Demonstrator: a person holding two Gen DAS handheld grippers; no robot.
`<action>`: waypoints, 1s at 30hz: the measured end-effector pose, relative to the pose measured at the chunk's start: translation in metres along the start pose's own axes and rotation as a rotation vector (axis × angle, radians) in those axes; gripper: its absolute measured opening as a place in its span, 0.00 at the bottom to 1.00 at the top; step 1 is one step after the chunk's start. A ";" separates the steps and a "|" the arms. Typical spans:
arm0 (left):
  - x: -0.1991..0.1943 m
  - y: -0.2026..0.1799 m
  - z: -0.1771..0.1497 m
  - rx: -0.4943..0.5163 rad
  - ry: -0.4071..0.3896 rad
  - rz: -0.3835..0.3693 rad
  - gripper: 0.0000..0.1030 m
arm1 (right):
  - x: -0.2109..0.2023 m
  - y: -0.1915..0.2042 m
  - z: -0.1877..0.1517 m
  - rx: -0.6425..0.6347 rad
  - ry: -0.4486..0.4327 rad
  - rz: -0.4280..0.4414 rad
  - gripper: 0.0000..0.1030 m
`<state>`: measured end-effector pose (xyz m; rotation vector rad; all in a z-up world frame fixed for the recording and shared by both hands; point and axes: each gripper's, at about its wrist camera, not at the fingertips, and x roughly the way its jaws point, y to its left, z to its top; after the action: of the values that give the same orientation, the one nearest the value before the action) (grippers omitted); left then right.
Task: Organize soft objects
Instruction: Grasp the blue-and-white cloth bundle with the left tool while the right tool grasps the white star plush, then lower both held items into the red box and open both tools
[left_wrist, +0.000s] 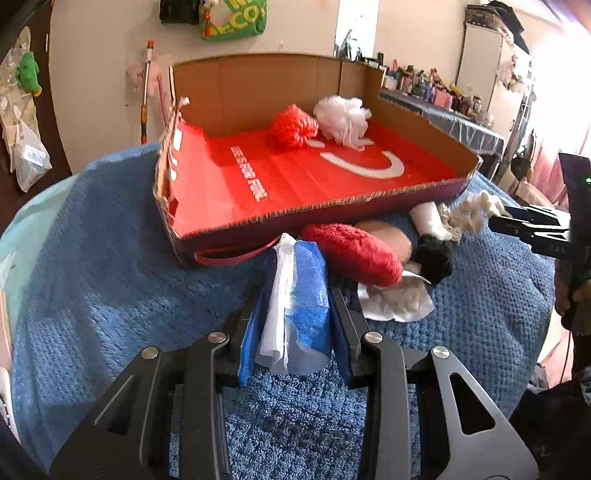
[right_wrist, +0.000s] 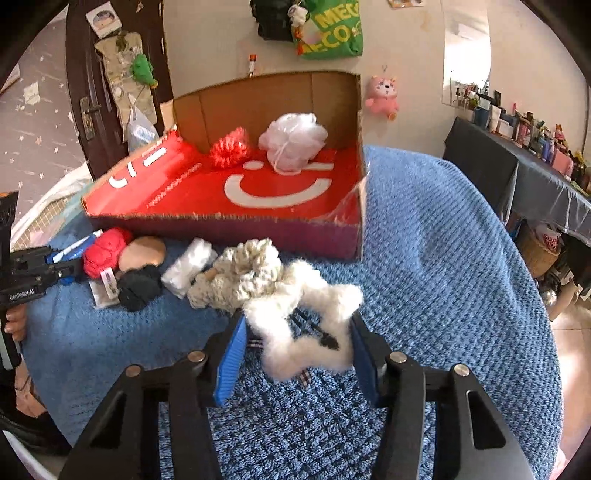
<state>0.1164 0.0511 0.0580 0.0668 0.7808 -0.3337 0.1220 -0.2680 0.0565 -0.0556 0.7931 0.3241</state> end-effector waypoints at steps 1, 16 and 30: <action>-0.002 -0.001 0.001 0.003 -0.007 -0.001 0.31 | -0.003 0.000 0.001 0.003 -0.008 -0.001 0.54; -0.017 -0.008 0.006 0.021 -0.049 -0.009 0.31 | -0.017 0.009 0.006 -0.002 -0.045 0.006 0.54; -0.021 -0.011 0.050 0.036 -0.108 -0.042 0.31 | -0.030 0.024 0.051 -0.045 -0.108 0.036 0.54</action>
<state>0.1327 0.0373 0.1089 0.0659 0.6703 -0.3881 0.1306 -0.2440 0.1153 -0.0656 0.6807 0.3755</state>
